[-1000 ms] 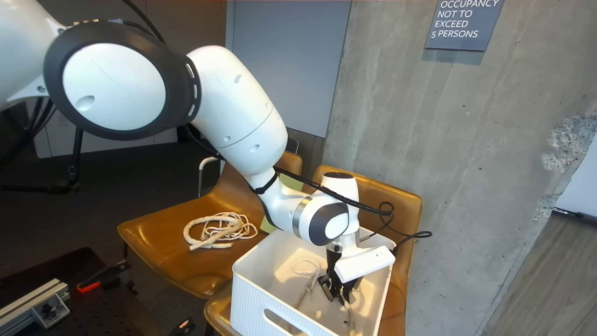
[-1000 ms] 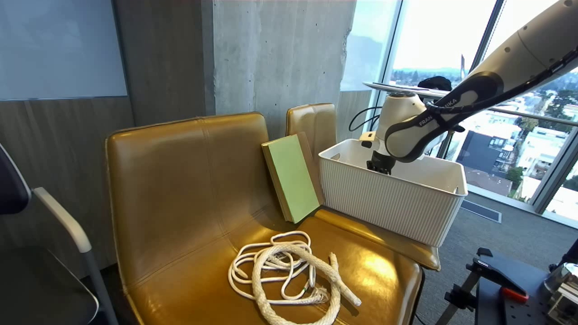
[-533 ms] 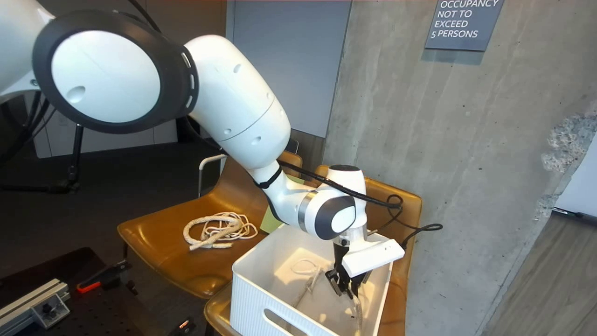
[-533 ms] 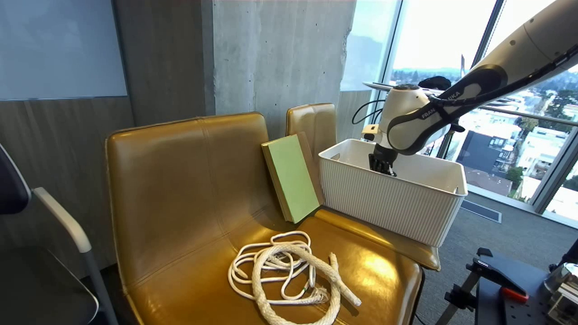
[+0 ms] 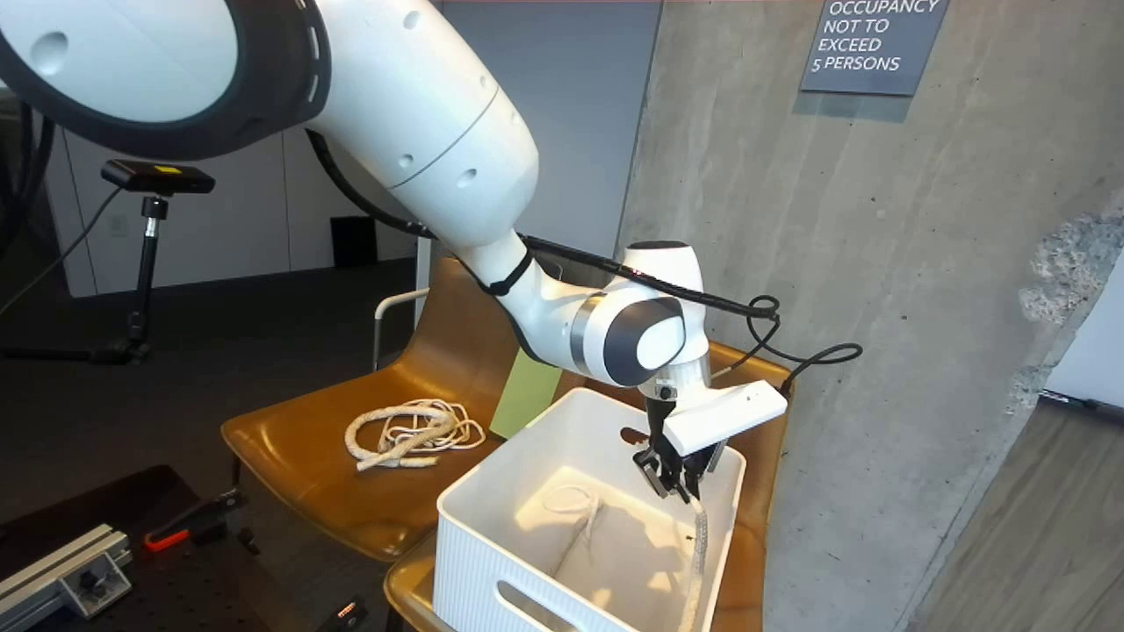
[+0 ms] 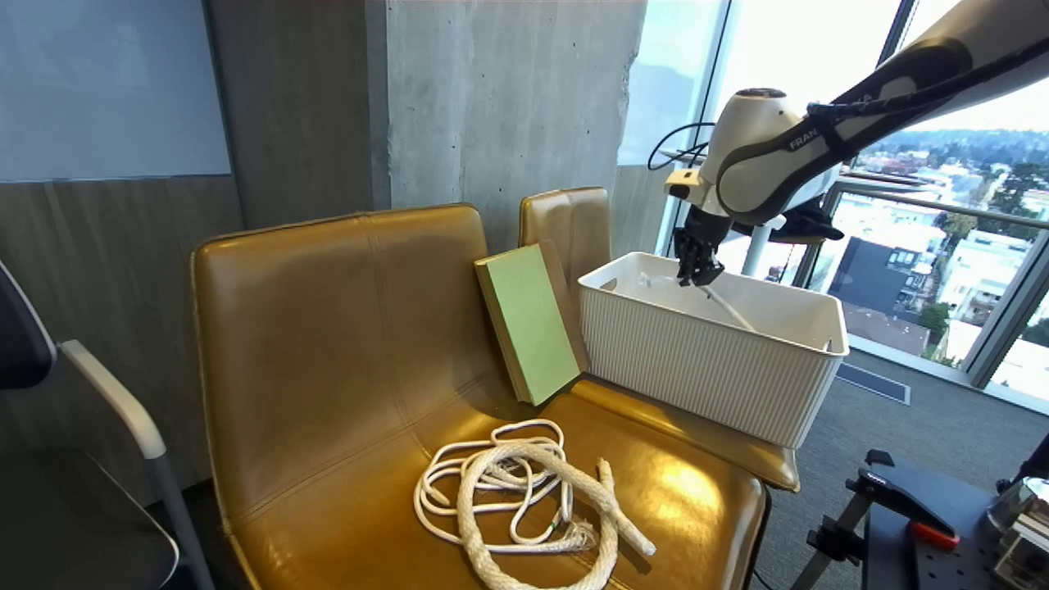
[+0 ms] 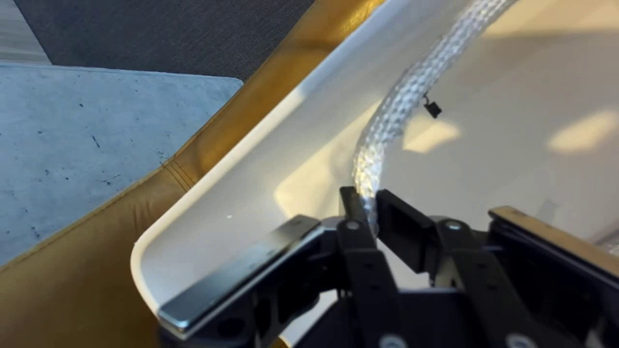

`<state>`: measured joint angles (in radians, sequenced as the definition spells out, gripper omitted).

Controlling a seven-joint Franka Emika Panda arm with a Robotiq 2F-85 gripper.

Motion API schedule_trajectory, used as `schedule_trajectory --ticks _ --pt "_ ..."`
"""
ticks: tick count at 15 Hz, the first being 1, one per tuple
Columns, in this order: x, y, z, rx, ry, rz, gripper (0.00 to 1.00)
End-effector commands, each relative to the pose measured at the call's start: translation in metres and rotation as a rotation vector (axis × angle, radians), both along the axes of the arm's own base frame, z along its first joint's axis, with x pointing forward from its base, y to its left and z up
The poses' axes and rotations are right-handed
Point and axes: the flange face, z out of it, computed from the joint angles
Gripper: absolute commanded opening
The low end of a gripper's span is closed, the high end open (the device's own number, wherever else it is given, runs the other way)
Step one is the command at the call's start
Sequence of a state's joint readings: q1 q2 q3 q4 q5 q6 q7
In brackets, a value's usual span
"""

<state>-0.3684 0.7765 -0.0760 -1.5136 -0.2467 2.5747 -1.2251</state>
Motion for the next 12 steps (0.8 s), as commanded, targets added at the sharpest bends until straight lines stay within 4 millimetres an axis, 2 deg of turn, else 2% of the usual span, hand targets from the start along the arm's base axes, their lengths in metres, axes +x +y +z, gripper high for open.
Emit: schedule_trajectory --ticks 1,3,7,11,12 --pt "-0.02 0.03 0.063 0.007 -0.026 0.008 0.04" --pt "-0.025 0.053 0.096 0.004 -0.05 0.016 0.04" --pt "-0.031 0.115 0.164 -0.016 -0.124 0.047 0.04" --pt "-0.03 0.192 0.24 -0.062 -0.204 0.084 0.04" --pt "-0.026 0.216 0.26 -0.082 -0.229 0.098 0.04"
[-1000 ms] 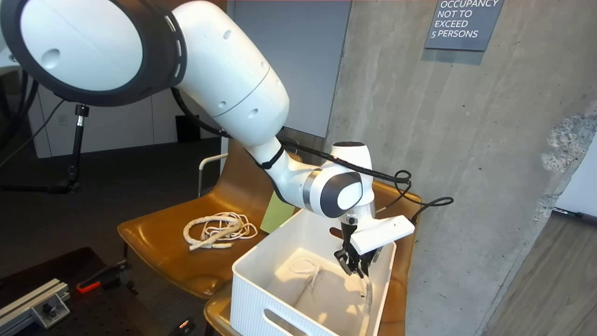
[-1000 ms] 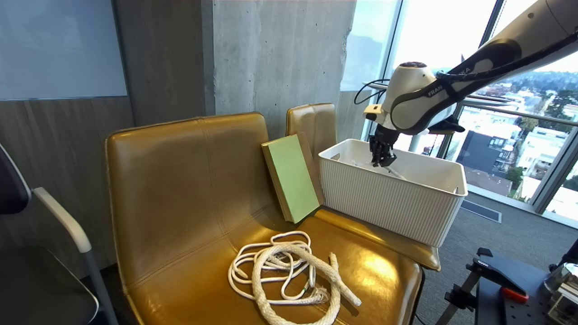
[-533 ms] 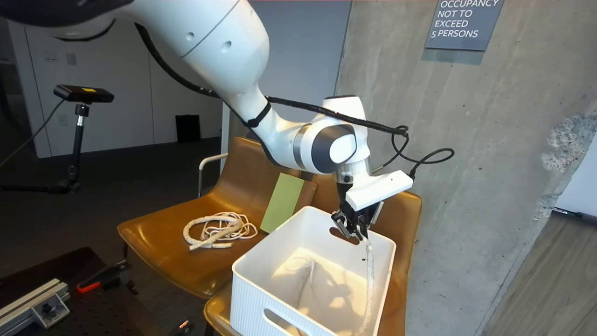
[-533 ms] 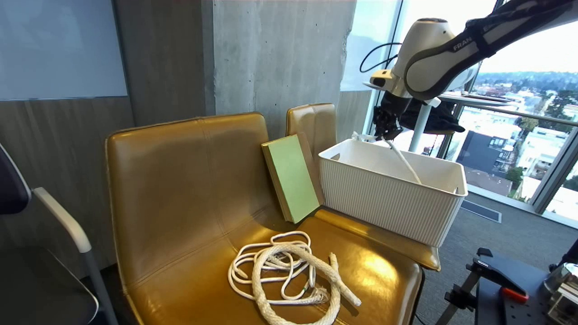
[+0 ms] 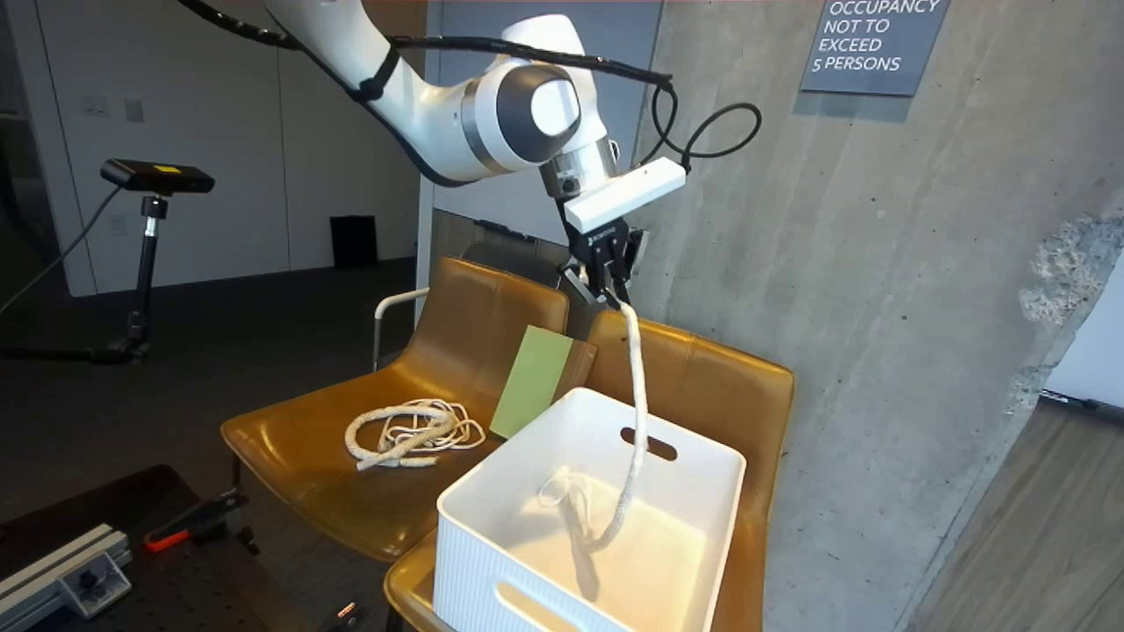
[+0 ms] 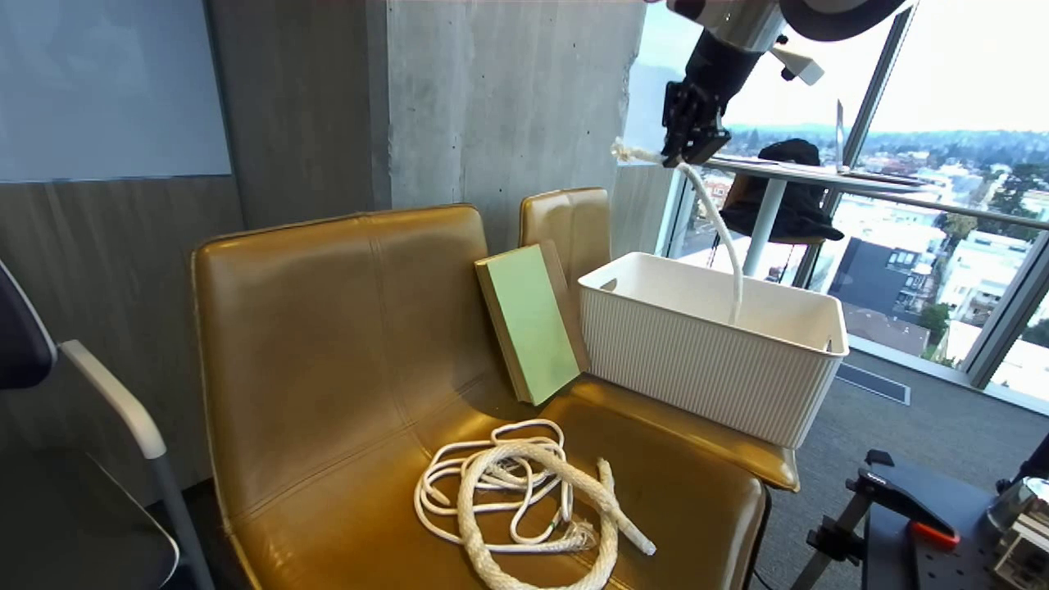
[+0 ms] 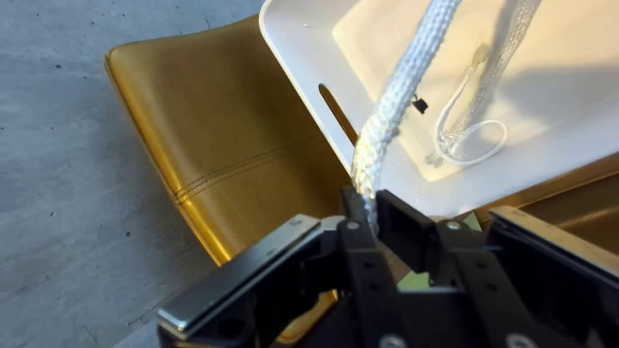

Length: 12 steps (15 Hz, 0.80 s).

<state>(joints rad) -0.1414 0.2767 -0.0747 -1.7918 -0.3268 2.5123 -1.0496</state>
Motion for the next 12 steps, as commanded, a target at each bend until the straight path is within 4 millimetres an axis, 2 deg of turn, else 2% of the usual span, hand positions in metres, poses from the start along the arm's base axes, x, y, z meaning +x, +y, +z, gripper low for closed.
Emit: schedule_trajectory --ticks 1,4,6,9,12 --pt "-0.006 0.071 0.065 -0.058 -0.061 0.021 0.04" --pt "0.0 0.141 0.112 -0.102 -0.121 0.066 0.04" --pt "0.003 0.182 0.136 -0.122 -0.153 0.097 0.04" --pt "0.009 0.232 0.161 -0.151 -0.188 0.142 0.04" --pt "0.016 0.268 0.183 -0.185 -0.216 0.183 0.04"
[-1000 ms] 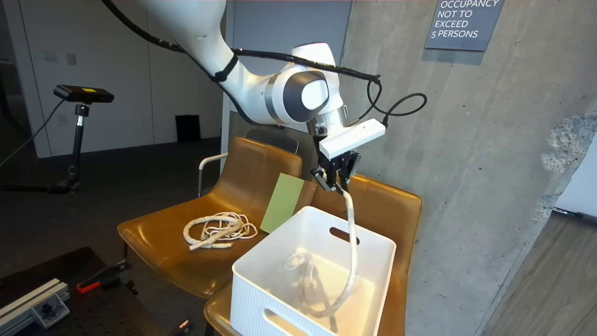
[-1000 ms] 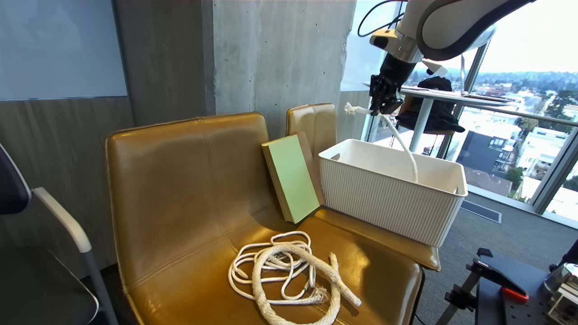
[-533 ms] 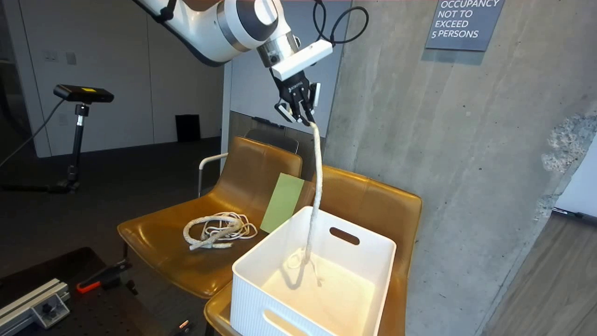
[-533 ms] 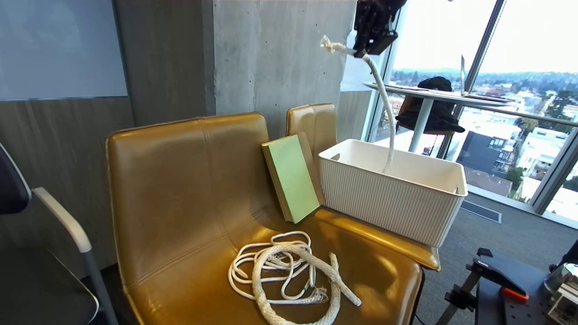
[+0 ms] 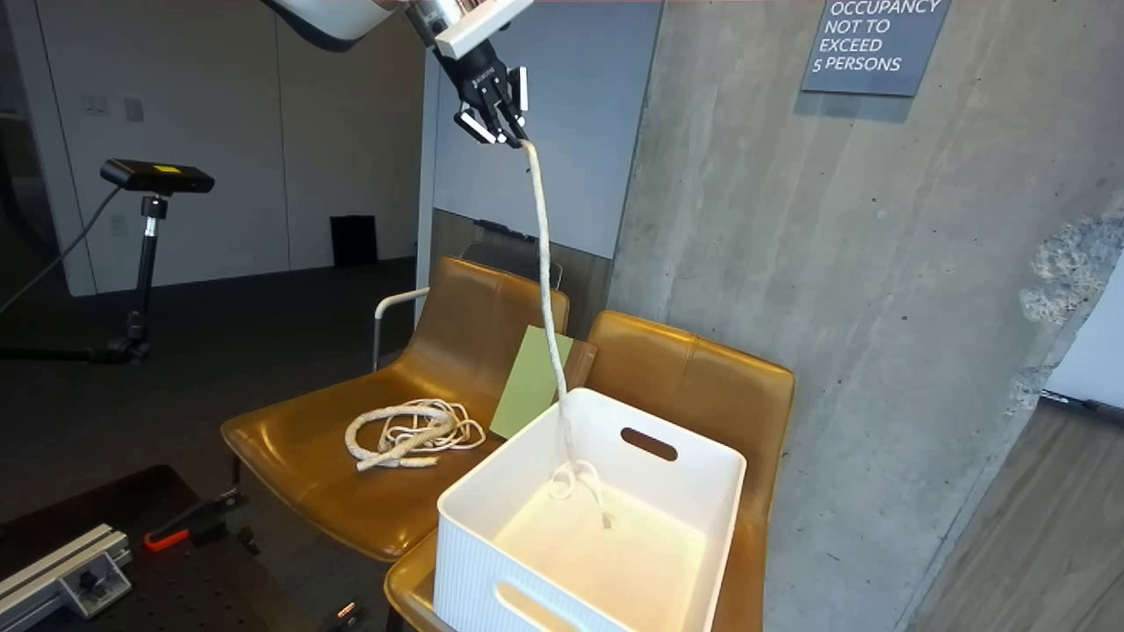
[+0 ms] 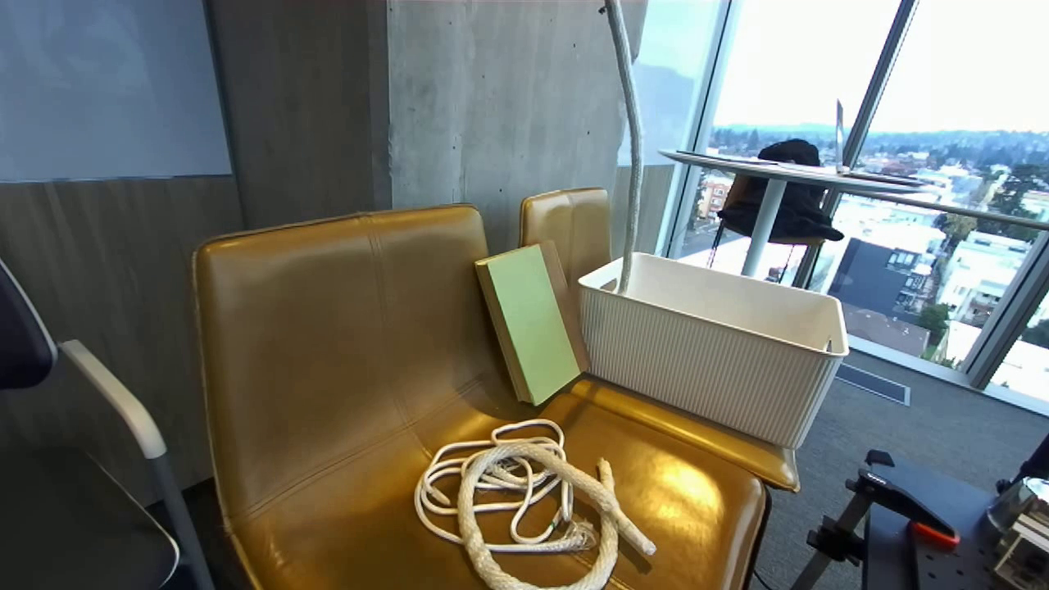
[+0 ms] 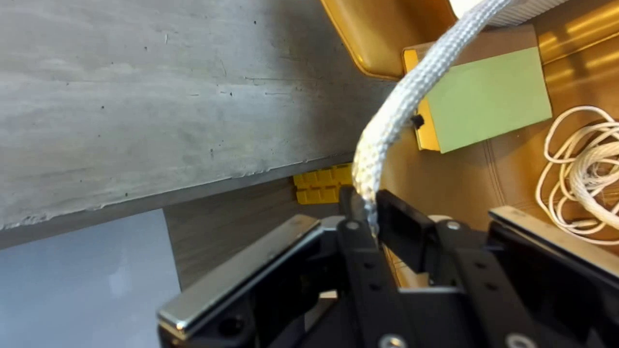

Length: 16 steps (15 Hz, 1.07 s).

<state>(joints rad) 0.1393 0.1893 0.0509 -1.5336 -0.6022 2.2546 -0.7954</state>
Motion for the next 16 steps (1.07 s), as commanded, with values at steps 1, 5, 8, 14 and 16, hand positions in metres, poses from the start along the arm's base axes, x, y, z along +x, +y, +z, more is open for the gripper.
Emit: schedule_trajectory --ticks 1,5,8,14,16 --pt "0.018 0.034 0.025 -0.052 -0.038 0.02 0.04" --pt "0.03 0.059 0.044 -0.078 -0.069 0.052 0.04" --pt "0.036 0.07 0.059 -0.08 -0.099 0.058 0.04" --pt "0.048 0.066 0.052 -0.068 -0.082 0.045 0.04" --pt "0.051 0.054 0.018 -0.066 -0.011 0.006 0.04"
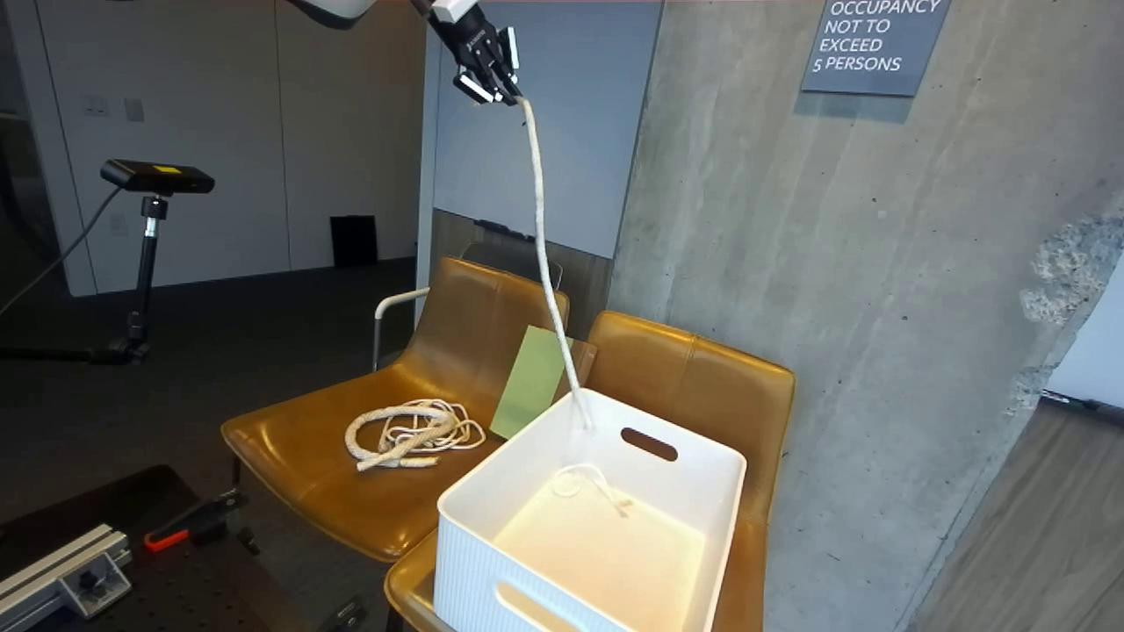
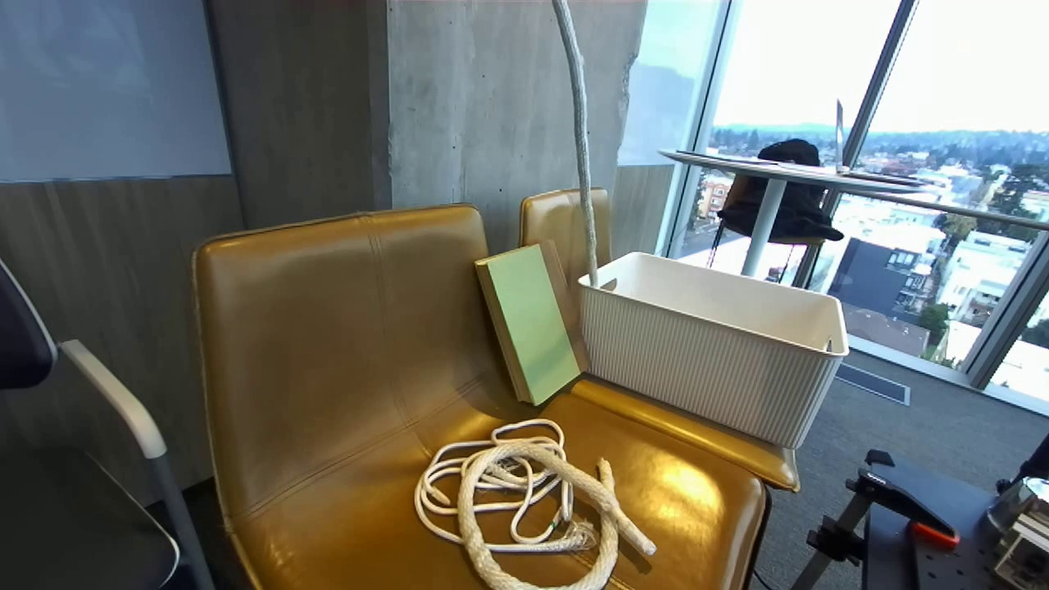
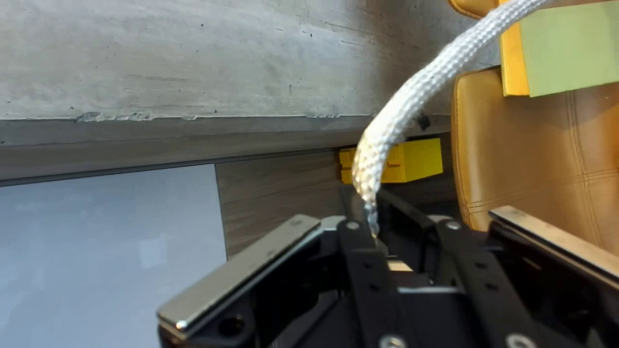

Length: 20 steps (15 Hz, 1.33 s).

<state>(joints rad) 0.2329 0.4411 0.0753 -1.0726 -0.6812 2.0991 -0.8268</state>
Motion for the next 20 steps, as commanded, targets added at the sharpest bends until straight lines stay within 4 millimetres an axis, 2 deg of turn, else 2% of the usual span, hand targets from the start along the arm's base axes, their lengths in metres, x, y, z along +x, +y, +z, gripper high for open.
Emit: schedule_trajectory --ticks 1,4,6,8,10,13,17,20 --pt "0.001 -0.013 -0.043 -0.009 0.112 -0.058 0.04" --pt "-0.032 -0.004 -0.093 0.012 0.293 -0.126 0.04" --pt "-0.058 0.012 -0.109 0.071 0.401 -0.137 0.04" --pt "-0.088 0.037 -0.109 0.149 0.494 -0.123 0.04" --pt "-0.117 0.061 -0.099 0.22 0.555 -0.103 0.04" --pt "-0.144 0.082 -0.077 0.304 0.599 -0.083 0.04" --pt "-0.158 0.093 -0.064 0.366 0.618 -0.072 0.04" --pt "-0.153 0.092 -0.065 0.399 0.622 -0.069 0.04"
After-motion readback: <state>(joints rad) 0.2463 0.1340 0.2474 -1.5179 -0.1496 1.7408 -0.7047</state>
